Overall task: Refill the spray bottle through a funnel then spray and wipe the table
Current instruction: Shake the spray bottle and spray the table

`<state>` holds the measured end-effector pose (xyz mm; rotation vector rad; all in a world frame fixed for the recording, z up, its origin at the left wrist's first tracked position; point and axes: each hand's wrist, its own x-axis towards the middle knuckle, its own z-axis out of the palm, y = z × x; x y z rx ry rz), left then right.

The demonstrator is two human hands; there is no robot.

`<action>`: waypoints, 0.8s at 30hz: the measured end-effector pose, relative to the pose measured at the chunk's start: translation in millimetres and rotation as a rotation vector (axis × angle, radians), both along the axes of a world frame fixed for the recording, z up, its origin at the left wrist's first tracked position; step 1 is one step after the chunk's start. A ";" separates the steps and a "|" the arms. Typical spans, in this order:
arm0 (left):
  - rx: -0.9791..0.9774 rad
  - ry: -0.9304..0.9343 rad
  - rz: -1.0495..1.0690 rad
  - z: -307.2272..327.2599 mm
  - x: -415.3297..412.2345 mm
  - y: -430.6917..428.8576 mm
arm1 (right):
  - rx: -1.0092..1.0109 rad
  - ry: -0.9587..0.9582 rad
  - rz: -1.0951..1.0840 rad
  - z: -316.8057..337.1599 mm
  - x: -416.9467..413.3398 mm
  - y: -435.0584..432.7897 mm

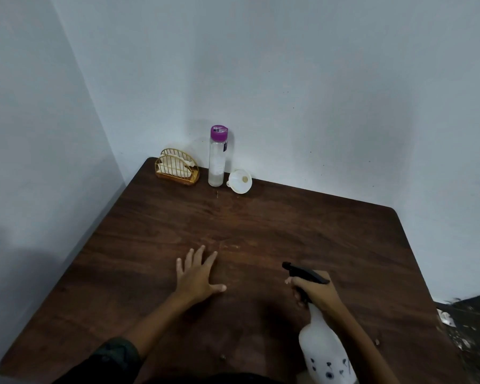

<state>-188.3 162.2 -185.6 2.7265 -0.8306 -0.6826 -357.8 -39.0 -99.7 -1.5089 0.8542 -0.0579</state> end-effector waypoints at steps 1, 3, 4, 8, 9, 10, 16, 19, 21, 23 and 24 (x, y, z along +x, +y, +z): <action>0.087 0.016 -0.019 -2.3 5.9 5.0 | 0.026 0.016 0.054 3.4 -1.4 -5.9; 0.215 0.050 -0.059 -4.3 13.2 11.3 | 0.078 0.027 0.170 9.9 -3.9 -15.7; 0.256 0.064 -0.074 -5.2 14.9 13.5 | 0.083 0.007 0.198 13.0 -4.1 -17.9; 0.293 0.092 -0.089 -7.1 16.2 15.8 | -0.137 -0.106 0.036 10.3 2.4 -18.7; 0.295 0.094 -0.091 -6.7 15.9 15.8 | -0.179 -0.124 0.004 7.3 3.7 -20.6; 0.297 0.100 -0.090 -6.6 16.0 15.6 | -0.180 -0.133 0.029 7.0 5.2 -20.9; 0.304 0.115 -0.092 -7.7 16.8 16.3 | -0.117 -0.287 -0.267 18.3 9.3 -25.9; 0.304 0.111 -0.090 -8.6 16.4 16.8 | 0.157 -0.321 -0.439 15.9 9.4 -23.4; 0.314 0.100 -0.095 -9.9 16.8 16.6 | 0.374 -0.295 -0.349 16.1 10.9 -13.1; 0.310 0.082 -0.097 -10.7 16.7 16.1 | 0.486 -0.325 -0.301 21.8 13.4 -10.2; 0.306 0.076 -0.093 -9.8 16.7 15.6 | 0.496 -0.352 -0.329 25.1 14.7 -14.5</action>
